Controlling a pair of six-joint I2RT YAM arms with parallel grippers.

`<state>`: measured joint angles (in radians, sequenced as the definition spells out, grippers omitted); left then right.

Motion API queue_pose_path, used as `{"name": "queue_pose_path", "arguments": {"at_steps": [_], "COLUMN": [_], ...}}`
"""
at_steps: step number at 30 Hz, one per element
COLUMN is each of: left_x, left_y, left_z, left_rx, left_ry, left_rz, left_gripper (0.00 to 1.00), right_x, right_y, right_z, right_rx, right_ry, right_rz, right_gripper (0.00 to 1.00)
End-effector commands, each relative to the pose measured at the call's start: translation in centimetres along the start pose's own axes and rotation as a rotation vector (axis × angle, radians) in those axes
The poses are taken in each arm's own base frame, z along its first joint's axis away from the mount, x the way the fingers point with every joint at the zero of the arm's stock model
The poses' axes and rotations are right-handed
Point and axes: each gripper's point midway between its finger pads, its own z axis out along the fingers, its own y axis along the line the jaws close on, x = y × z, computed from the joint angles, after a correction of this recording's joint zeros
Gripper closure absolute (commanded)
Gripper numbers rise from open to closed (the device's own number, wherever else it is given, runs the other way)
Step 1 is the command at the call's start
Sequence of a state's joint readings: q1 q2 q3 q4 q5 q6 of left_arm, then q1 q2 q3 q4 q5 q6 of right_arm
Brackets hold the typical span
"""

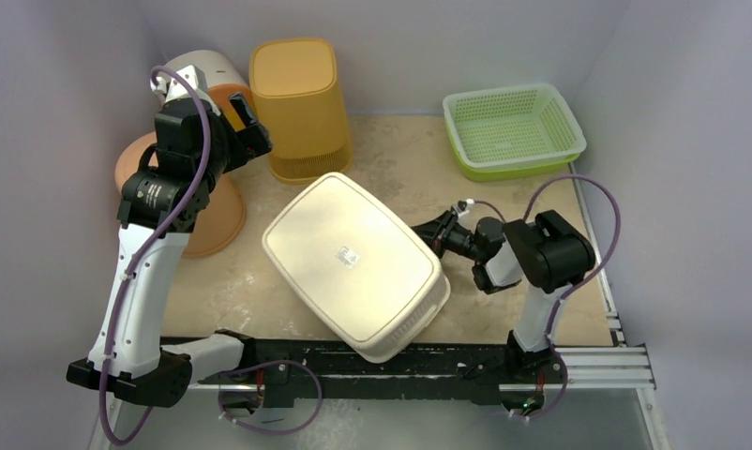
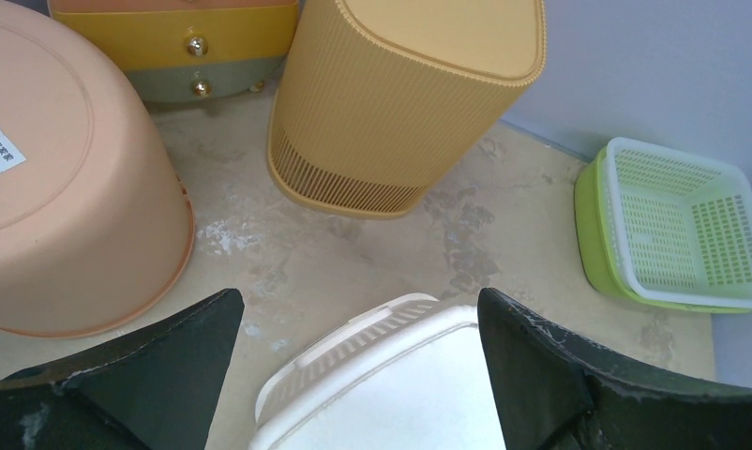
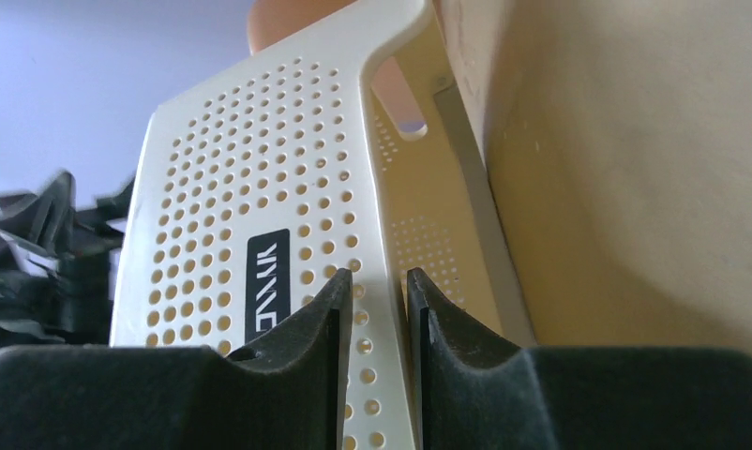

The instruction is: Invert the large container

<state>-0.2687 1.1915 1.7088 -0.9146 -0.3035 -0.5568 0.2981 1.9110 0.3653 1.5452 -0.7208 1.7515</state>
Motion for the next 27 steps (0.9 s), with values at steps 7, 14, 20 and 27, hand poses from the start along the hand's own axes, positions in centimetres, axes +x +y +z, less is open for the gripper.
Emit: {"name": "queue_pose_path", "arguments": {"at_steps": [7, 14, 20, 27], "left_x": [-0.2, 0.0, 0.8, 2.1], "left_y": [0.0, -0.4, -0.5, -1.3], "left_z": [0.4, 0.9, 1.5, 2.5], "left_rx": [-0.001, 0.012, 0.018, 0.055], "left_ry": [-0.012, -0.007, 0.024, 0.072], "left_rz": [0.011, 0.011, 0.032, 0.035], "left_gripper": [0.08, 0.08, 0.08, 0.08], "right_x": [-6.6, -10.9, -11.8, -8.7], "right_y": [5.4, 6.4, 7.7, 8.7], "right_z": [1.4, -1.4, -6.5, -13.5], "right_rx": [0.43, 0.744, 0.945, 1.097], "right_ry": [-0.099, -0.222, -0.375, -0.484], "right_rz": [-0.715, -0.828, -0.851, -0.783], "right_gripper": [0.5, 0.37, 0.22, 0.0]}}
